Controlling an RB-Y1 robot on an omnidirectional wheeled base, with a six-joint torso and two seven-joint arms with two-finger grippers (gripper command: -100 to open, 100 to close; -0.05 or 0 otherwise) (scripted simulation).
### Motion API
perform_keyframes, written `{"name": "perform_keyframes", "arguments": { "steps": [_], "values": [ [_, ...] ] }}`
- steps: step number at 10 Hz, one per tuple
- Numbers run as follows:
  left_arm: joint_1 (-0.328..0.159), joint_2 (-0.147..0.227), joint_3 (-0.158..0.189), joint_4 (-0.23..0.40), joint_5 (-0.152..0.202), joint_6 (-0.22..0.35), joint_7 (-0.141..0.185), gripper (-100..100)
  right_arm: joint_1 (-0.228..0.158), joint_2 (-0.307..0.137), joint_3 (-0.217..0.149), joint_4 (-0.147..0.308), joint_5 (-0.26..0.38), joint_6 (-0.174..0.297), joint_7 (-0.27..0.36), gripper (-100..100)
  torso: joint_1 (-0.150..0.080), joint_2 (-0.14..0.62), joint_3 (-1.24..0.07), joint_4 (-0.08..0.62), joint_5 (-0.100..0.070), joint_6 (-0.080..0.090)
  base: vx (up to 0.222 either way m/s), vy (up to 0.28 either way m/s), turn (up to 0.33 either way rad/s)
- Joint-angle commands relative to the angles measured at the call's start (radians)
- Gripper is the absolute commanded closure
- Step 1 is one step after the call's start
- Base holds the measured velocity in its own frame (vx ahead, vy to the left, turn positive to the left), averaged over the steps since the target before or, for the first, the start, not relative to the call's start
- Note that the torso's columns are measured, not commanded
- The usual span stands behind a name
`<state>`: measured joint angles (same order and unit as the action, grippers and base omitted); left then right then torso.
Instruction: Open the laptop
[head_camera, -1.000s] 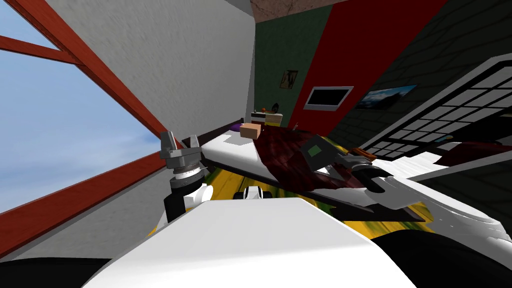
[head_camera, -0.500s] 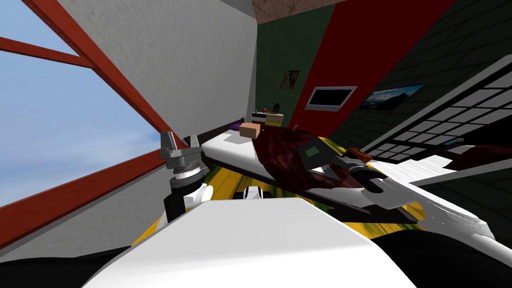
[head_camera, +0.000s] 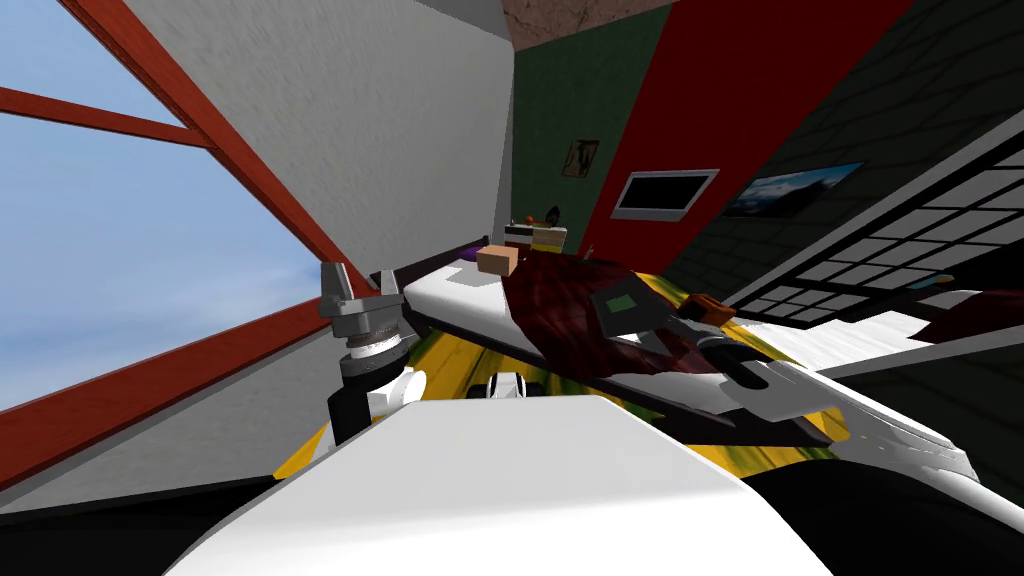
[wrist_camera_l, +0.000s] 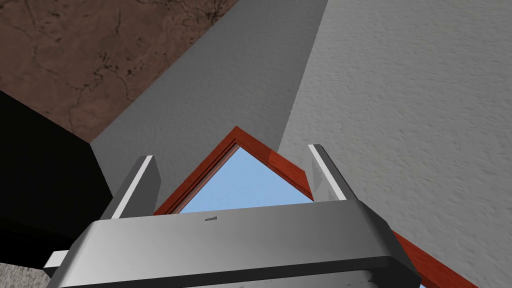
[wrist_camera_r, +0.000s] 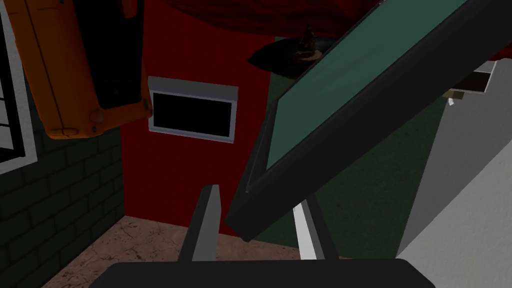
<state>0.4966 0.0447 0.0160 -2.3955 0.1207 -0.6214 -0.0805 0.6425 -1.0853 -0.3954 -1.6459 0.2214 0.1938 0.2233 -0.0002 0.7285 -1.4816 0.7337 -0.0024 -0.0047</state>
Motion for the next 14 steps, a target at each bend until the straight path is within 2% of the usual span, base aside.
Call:
{"name": "perform_keyframes", "arguments": {
  "steps": [1, 5, 7, 8, 10, 14],
  "values": [
    [0.000, 0.000, 0.000, 0.000, 0.000, 0.000, 0.000, 0, -0.042, 0.051, 0.030, 0.045, -0.033, -0.040, -0.031, 100, -0.002, 0.002, 0.001, 0.000, -0.001, -0.001, -0.080, -0.123, 0.071],
    [0.000, 0.000, 0.000, 0.000, 0.000, 0.000, 0.000, 0, -0.098, 0.120, 0.070, 0.104, -0.078, -0.093, -0.072, 100, -0.002, 0.001, 0.001, 0.000, -0.002, -0.001, -0.054, -0.108, 0.058],
    [0.000, 0.000, 0.000, 0.000, 0.000, 0.000, 0.000, 0, -0.140, 0.172, 0.099, 0.149, -0.112, -0.133, -0.103, 100, -0.004, 0.001, 0.001, 0.000, -0.003, -0.002, -0.078, -0.127, 0.068],
    [0.000, 0.000, 0.000, 0.000, 0.000, 0.000, 0.000, 0, -0.104, 0.119, 0.074, 0.118, -0.124, -0.110, -0.111, -100, -0.005, 0.001, 0.002, 0.000, -0.004, -0.003, -0.038, -0.047, -0.045],
    [0.000, 0.000, 0.000, 0.000, 0.000, 0.000, 0.000, 0, -0.080, 0.083, 0.063, 0.086, -0.144, -0.090, -0.127, -100, 0.005, 0.003, 0.002, 0.002, 0.004, 0.003, 0.022, 0.021, -0.061],
    [0.000, 0.000, 0.000, 0.000, 0.000, 0.000, 0.000, 0, -0.031, 0.012, 0.042, 0.022, -0.184, -0.050, -0.159, -100, -0.001, 0.011, 0.007, 0.005, 0.002, 0.005, 0.016, 0.016, -0.040]
  ]
}}
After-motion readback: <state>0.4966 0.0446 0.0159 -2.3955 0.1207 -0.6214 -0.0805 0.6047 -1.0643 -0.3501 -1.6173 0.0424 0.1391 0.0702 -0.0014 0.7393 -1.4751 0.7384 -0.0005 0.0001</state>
